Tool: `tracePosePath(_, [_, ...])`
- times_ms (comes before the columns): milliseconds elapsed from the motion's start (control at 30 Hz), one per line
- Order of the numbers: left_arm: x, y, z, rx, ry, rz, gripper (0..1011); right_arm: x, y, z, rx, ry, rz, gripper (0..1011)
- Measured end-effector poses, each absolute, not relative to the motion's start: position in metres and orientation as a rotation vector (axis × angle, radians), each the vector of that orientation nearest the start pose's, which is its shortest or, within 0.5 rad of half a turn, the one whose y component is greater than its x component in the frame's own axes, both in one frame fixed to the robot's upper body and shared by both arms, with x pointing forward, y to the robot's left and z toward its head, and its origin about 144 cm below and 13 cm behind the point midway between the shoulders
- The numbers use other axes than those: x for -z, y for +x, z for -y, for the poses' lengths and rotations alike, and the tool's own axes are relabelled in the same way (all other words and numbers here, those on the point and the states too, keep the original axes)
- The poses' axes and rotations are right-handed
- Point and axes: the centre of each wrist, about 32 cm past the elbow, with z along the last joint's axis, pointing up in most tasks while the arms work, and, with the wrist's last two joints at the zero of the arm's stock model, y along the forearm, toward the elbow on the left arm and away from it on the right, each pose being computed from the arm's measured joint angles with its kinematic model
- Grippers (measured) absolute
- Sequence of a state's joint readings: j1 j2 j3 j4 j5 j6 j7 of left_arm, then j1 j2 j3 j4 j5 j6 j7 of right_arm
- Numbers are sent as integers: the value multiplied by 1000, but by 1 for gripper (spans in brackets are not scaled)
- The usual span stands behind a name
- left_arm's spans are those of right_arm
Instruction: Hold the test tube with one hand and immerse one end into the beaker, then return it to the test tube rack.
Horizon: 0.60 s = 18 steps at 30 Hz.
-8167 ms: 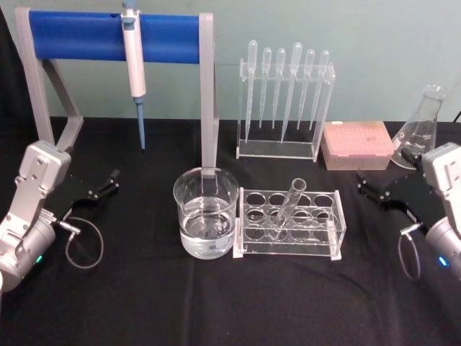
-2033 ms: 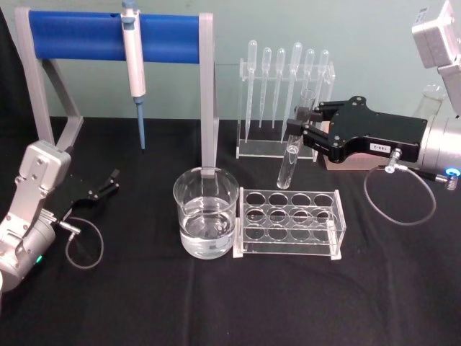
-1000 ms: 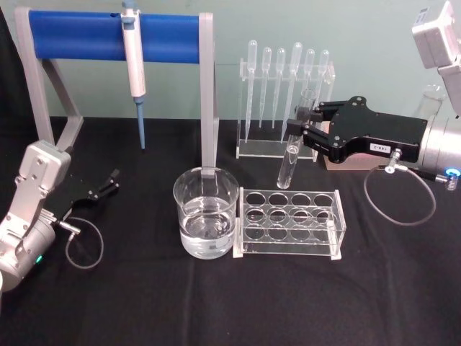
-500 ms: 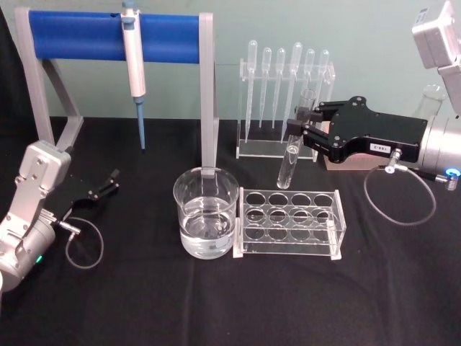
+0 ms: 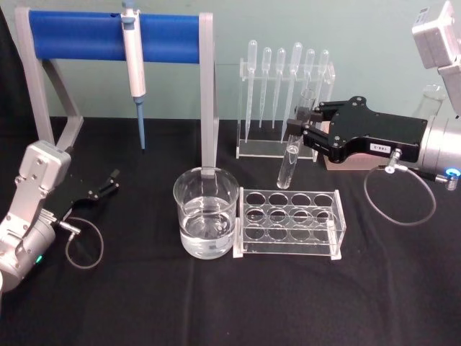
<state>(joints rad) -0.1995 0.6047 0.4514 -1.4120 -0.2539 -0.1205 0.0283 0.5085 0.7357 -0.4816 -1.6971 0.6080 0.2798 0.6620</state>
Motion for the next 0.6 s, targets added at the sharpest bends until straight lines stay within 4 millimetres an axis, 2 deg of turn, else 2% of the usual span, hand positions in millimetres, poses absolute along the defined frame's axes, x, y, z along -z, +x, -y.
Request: tracePosePath(600, [-1140,489,-310,-1248,304,285,1000,-1324,528,289,522,-226,135,231])
